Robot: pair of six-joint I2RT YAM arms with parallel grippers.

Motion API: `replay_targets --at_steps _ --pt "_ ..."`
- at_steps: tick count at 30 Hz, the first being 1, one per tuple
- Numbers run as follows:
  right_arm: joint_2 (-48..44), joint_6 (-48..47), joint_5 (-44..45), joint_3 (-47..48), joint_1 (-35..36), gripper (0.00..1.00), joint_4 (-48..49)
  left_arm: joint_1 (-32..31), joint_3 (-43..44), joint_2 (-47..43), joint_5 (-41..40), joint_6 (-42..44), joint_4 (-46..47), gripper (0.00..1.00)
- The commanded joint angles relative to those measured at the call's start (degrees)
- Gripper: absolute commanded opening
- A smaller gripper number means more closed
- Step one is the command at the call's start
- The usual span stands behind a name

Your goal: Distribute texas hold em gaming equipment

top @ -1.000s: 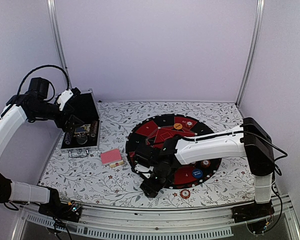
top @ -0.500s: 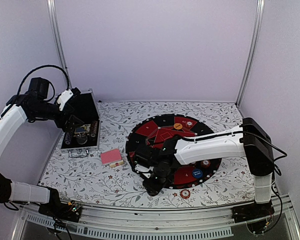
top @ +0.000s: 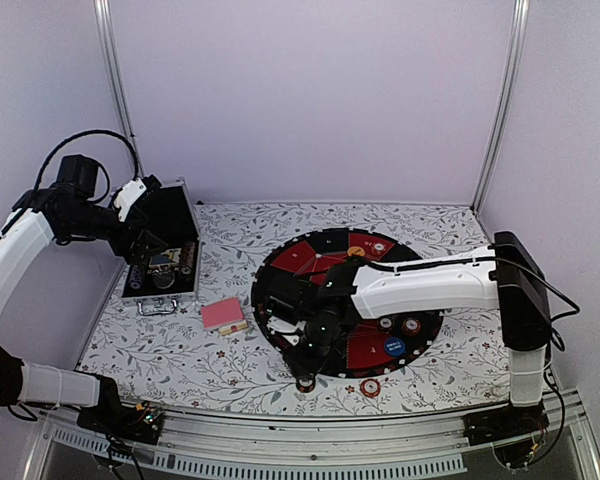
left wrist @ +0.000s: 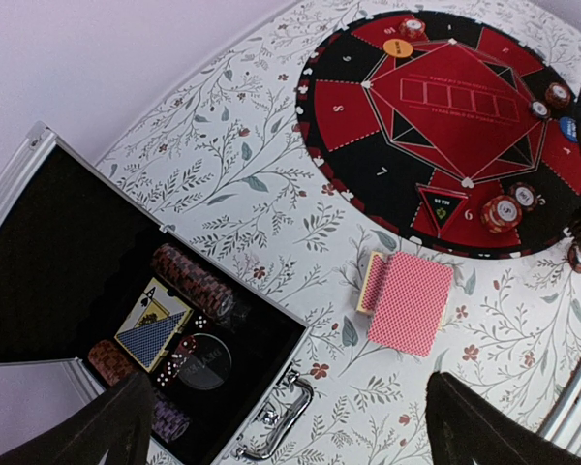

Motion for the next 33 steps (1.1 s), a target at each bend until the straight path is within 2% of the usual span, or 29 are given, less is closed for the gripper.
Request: replay_targets --at_steps 1,9,18,25,33 --pt "-4.59 0.59 0.82 3.46 -3.98 0.24 -1.69 -0.61 0.26 0.5 0.26 0.65 -0.55 1.0" --pt "-3.59 -1.77 3.92 10.43 -15.13 0.23 -3.09 -0.99 -1.41 0.79 0.18 1.22 -0.46 1.0" --pt "5.01 -4.44 5.72 21.81 -28.49 0.23 0.31 -5.35 -5.05 3.07 -0.6 0.68 0.22 1.0" --pt "18.08 -6.96 7.27 35.48 -32.71 0.23 0.26 -9.75 -9.47 6.11 -2.64 0.04 2.62 1.0" --pt "24.26 -6.48 3.82 37.26 -35.28 0.22 5.91 -12.27 -11.86 9.47 -1.79 0.5 4.12 1.0"
